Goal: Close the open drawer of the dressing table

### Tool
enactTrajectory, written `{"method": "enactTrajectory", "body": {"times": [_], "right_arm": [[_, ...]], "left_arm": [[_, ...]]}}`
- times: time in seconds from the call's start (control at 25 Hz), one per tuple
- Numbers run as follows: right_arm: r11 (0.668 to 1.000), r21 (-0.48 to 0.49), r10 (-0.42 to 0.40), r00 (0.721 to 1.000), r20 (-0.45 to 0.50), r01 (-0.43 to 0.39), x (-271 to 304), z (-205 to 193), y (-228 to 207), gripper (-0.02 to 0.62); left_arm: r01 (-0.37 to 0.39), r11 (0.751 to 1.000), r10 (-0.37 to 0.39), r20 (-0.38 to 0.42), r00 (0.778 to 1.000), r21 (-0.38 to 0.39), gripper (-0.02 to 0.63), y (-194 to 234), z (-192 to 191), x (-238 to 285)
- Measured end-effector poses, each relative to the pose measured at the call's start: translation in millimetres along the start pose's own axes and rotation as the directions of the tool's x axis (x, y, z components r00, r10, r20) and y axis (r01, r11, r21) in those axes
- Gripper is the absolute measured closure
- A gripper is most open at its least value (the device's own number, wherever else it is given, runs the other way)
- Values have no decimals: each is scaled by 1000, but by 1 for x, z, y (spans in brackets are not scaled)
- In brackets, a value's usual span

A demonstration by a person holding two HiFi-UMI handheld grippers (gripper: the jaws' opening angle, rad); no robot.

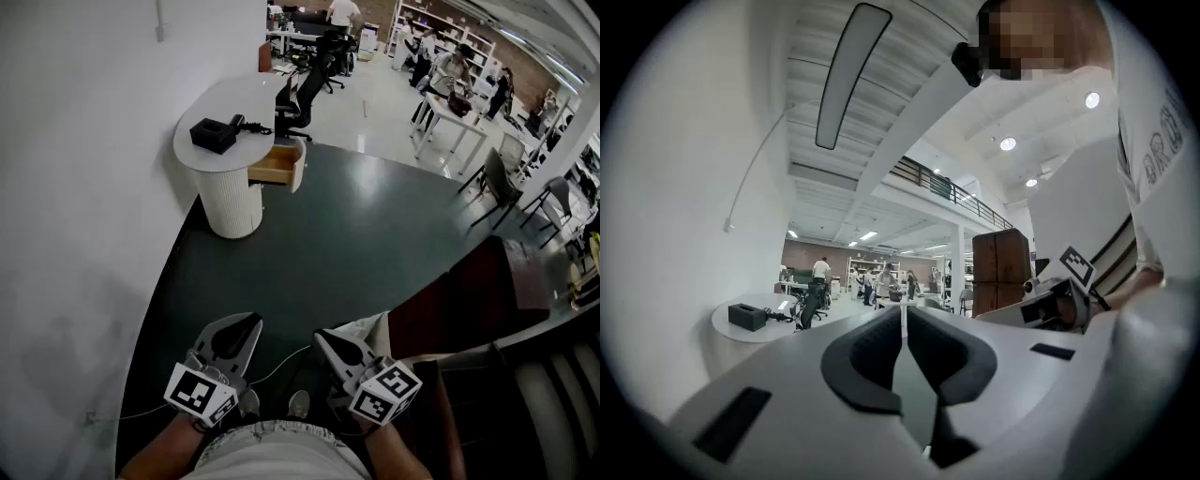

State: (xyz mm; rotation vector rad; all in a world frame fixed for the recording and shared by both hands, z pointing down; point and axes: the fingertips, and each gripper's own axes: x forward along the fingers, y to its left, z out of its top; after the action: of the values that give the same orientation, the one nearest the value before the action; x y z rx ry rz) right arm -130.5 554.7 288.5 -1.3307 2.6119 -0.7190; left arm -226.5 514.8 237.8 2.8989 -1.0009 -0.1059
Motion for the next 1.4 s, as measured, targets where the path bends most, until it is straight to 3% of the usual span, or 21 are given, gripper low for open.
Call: {"method": "enactTrajectory", "body": {"times": [1.4], "right_arm": [[1000,0,8,999,-41,-8,5,-10,1,586]], "left_arm": [[31,999,-30,-9,999,25,569,-7,-1,6]]}}
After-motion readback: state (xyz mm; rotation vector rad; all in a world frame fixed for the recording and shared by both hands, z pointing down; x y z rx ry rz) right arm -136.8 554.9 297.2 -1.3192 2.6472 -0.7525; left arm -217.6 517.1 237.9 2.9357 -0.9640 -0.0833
